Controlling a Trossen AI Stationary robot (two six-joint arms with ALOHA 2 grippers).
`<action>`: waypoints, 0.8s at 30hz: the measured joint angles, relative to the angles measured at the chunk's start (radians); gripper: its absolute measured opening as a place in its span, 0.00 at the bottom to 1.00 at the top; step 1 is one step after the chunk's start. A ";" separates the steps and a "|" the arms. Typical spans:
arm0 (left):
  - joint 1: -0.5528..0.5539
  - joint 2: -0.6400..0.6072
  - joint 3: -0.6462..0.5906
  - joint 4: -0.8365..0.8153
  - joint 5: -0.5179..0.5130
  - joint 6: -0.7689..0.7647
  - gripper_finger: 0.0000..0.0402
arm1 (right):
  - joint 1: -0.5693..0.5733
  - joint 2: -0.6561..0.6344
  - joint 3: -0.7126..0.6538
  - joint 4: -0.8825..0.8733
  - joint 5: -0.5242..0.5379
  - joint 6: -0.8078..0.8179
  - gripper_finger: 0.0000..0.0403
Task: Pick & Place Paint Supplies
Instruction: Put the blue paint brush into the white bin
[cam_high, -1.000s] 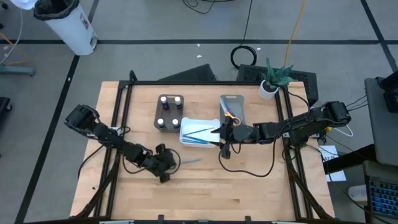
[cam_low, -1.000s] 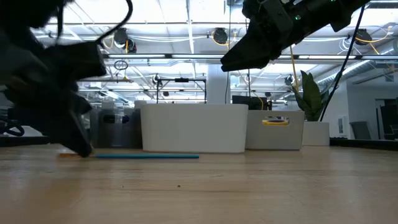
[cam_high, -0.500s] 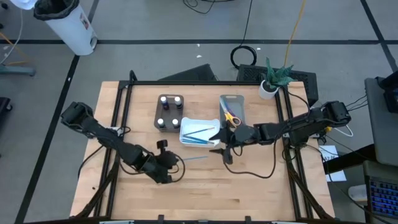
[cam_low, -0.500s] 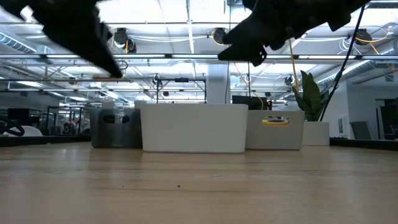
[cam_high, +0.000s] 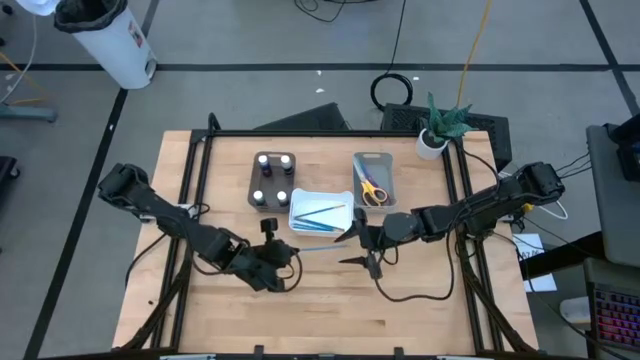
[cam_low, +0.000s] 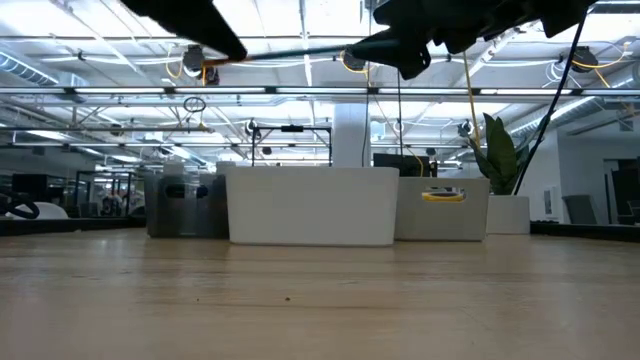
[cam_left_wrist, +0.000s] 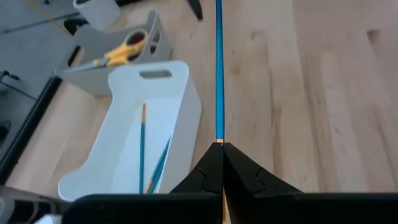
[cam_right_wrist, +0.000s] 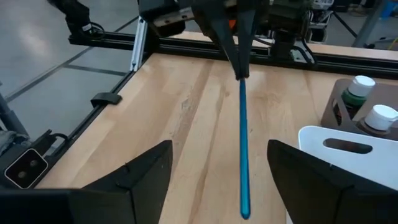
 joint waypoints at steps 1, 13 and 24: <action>0.000 0.000 0.007 0.001 0.000 0.008 0.00 | 0.000 0.000 0.000 0.000 0.000 0.000 0.63; -0.006 -0.001 0.043 -0.005 -0.027 0.059 0.00 | -0.007 0.000 0.000 0.010 0.000 -0.004 0.48; -0.005 -0.002 0.043 -0.010 -0.027 0.053 0.00 | -0.009 0.000 0.000 0.023 0.001 -0.004 0.30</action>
